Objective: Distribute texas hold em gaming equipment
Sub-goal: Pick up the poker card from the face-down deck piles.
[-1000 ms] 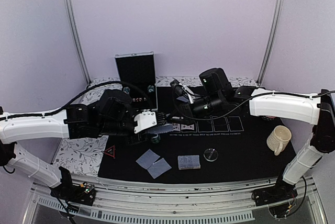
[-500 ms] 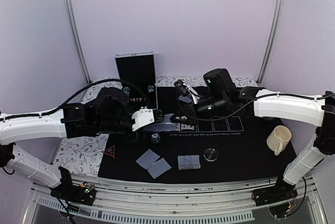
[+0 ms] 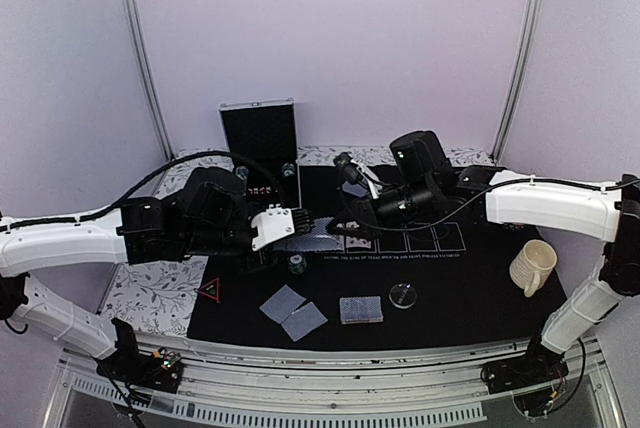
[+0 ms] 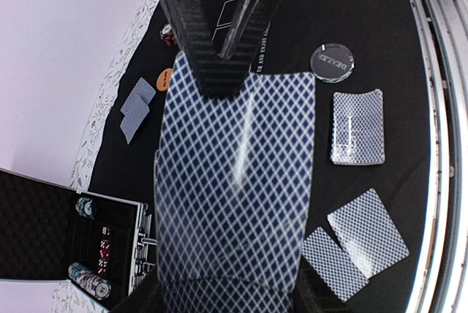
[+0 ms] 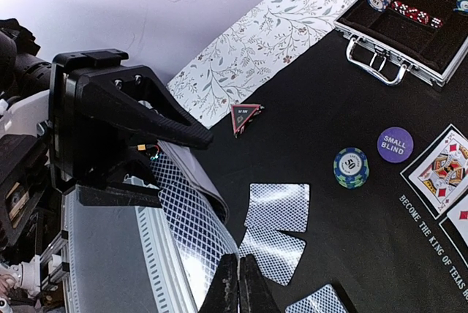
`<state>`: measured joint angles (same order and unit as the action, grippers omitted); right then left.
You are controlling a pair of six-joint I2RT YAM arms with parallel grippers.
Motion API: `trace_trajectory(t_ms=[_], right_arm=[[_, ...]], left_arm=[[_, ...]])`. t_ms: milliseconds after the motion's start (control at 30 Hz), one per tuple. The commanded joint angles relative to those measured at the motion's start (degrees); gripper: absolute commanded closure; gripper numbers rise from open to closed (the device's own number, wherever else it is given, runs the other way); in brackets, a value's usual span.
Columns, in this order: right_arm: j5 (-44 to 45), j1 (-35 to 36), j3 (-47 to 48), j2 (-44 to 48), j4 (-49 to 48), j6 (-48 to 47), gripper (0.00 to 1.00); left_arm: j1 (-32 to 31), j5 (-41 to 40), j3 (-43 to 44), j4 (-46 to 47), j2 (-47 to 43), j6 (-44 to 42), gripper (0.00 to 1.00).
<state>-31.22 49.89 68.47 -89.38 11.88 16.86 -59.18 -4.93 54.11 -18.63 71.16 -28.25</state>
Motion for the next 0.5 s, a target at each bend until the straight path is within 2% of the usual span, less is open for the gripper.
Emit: trace_trajectory(t_ms=[0, 400, 467], right_arm=[[0.44, -1.99, -2.23, 5.11, 0.25, -0.73, 0.98], [4.28, -6.21, -3.35, 13.04, 3.80, -2.43, 0.98], [7.00, -6.94, -2.21, 13.88, 5.73, -2.98, 0.98]], left_arm=[[0.80, 0.25, -1.52, 1.50, -1.43, 0.37, 0.54], [2.55, -0.01, -1.50, 1.16, -1.28, 3.06, 0.54], [2.82, -0.02, -1.63, 1.22, -1.28, 3.41, 0.54]])
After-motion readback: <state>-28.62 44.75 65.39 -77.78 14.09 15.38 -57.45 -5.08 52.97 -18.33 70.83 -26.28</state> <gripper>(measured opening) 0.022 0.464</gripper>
